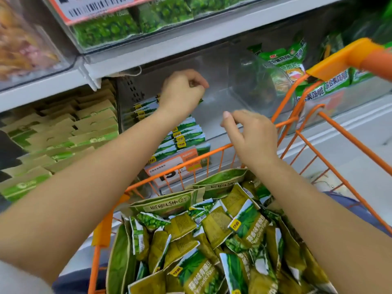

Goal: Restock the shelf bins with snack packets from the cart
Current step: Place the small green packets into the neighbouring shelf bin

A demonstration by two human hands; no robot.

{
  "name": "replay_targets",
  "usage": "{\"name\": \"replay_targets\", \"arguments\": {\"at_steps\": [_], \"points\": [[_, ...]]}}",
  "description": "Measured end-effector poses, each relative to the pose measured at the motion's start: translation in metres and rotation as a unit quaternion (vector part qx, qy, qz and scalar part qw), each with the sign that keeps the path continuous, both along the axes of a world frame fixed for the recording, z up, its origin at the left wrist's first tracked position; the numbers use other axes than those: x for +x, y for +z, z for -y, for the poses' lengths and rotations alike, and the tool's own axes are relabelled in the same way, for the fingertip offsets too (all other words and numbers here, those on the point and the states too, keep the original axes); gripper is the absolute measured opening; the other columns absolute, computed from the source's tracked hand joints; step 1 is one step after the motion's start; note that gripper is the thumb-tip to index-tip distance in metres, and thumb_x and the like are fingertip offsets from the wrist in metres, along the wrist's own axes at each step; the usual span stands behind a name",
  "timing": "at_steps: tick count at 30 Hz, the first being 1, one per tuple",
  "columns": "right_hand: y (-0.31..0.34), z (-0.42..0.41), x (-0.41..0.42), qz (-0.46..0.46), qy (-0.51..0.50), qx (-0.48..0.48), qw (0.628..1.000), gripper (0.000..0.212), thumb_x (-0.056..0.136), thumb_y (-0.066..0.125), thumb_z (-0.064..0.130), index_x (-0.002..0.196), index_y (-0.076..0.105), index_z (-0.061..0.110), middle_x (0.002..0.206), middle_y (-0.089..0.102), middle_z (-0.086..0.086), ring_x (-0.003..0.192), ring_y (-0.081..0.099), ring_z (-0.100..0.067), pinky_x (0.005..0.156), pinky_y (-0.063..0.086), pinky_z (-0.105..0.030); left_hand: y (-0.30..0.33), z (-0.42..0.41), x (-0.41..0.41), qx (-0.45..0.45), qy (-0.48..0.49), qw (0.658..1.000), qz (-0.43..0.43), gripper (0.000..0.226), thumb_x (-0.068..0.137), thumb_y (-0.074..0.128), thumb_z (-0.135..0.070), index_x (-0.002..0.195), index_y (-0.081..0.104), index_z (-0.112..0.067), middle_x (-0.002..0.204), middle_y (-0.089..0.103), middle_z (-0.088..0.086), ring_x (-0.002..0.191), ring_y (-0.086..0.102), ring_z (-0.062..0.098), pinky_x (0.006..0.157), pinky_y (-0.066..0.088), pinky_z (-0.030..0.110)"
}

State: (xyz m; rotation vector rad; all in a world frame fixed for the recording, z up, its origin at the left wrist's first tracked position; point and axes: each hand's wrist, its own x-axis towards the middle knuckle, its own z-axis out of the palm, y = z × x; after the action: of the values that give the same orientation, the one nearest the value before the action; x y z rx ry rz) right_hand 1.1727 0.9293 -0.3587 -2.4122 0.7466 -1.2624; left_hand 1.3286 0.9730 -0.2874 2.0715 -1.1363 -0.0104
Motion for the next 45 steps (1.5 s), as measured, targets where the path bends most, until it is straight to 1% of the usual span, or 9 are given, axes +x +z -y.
{"name": "replay_targets", "arguments": {"at_steps": [6,11,17,22,26,30,35,42,45], "points": [[0.049,-0.026,-0.015,-0.076,0.058,0.102,0.990,0.046,0.091,0.038,0.042,0.073,0.065,0.009,0.065,0.063,-0.004,0.071,0.060,-0.027,0.064,0.046,-0.038,0.000,-0.118,-0.084,0.017,-0.144,0.989,-0.039,0.028,0.086,0.061,-0.008,0.083,0.059,-0.036,0.079,0.066,-0.009,0.070,0.055,0.007,0.062,0.039,0.016],[0.046,-0.031,-0.036,-0.345,0.161,0.266,0.886,0.036,0.094,0.053,0.038,0.077,0.070,0.011,0.071,0.070,-0.003,0.059,0.066,-0.019,0.061,0.052,-0.028,-0.041,-0.144,-0.105,0.294,-0.201,0.933,-0.053,0.011,0.091,0.061,-0.034,0.096,0.064,-0.025,0.075,0.064,-0.011,0.072,0.059,0.006,0.069,0.047,0.027],[0.031,-0.029,-0.045,-0.331,0.192,0.377,0.844,0.040,0.094,0.053,0.045,0.081,0.068,0.010,0.073,0.070,-0.003,0.052,0.062,-0.012,0.058,0.048,-0.022,-0.074,-0.122,-0.125,0.370,-0.202,0.902,-0.093,0.034,0.083,0.067,-0.052,0.093,0.068,-0.020,0.091,0.071,-0.005,0.085,0.064,0.013,0.076,0.053,0.033],[0.041,-0.027,-0.047,-0.151,0.207,0.442,0.860,0.042,0.090,0.054,0.052,0.086,0.069,0.013,0.079,0.072,-0.004,0.063,0.067,-0.013,0.073,0.052,-0.026,-0.066,-0.129,-0.109,0.226,-0.183,0.925,-0.244,0.017,0.087,0.071,-0.021,0.076,0.057,-0.021,0.071,0.064,-0.005,0.059,0.058,-0.001,0.058,0.045,0.018],[0.044,-0.027,-0.051,-0.172,0.247,0.499,0.813,0.050,0.068,0.058,0.065,0.096,0.070,0.025,0.085,0.071,0.011,0.082,0.067,-0.002,0.087,0.051,-0.026,-0.034,-0.145,-0.077,0.094,-0.107,0.927,-0.348,0.011,0.090,0.065,-0.012,0.081,0.058,-0.011,0.059,0.067,-0.005,0.063,0.065,0.006,0.073,0.056,0.024],[0.041,-0.029,-0.052,-0.210,0.277,0.496,0.796,0.048,0.069,0.077,0.043,0.107,0.068,0.014,0.105,0.068,0.008,0.097,0.067,-0.007,0.087,0.056,-0.028,-0.020,-0.146,-0.069,0.050,-0.091,0.927,-0.360,0.008,0.089,0.066,-0.011,0.085,0.060,-0.006,0.072,0.072,0.005,0.069,0.069,0.011,0.070,0.057,0.020],[0.039,-0.025,-0.053,-0.137,0.269,0.497,0.813,0.014,0.080,0.074,0.021,0.088,0.070,0.011,0.070,0.070,0.008,0.076,0.067,-0.003,0.077,0.056,-0.021,-0.024,-0.132,-0.072,0.025,-0.102,0.920,-0.379,0.021,0.088,0.067,-0.018,0.101,0.064,-0.002,0.091,0.074,0.012,0.079,0.069,0.018,0.078,0.058,0.029],[0.044,-0.017,-0.061,-0.098,0.280,0.485,0.823,0.031,0.079,0.066,0.040,0.095,0.073,0.015,0.090,0.074,0.006,0.089,0.068,-0.005,0.080,0.056,-0.026,-0.029,-0.107,-0.078,0.006,-0.130,0.924,-0.359,0.012,0.086,0.070,-0.012,0.098,0.069,-0.010,0.089,0.073,0.008,0.078,0.069,0.019,0.071,0.060,0.028],[0.050,-0.015,-0.058,-0.011,0.224,0.411,0.884,0.027,0.081,0.067,0.044,0.088,0.074,0.019,0.084,0.073,0.005,0.085,0.067,-0.005,0.076,0.053,-0.027,-0.024,-0.100,-0.075,-0.013,-0.126,0.921,-0.368,0.017,0.087,0.069,-0.013,0.102,0.069,-0.007,0.101,0.072,0.015,0.087,0.071,0.024,0.073,0.060,0.027]]}}
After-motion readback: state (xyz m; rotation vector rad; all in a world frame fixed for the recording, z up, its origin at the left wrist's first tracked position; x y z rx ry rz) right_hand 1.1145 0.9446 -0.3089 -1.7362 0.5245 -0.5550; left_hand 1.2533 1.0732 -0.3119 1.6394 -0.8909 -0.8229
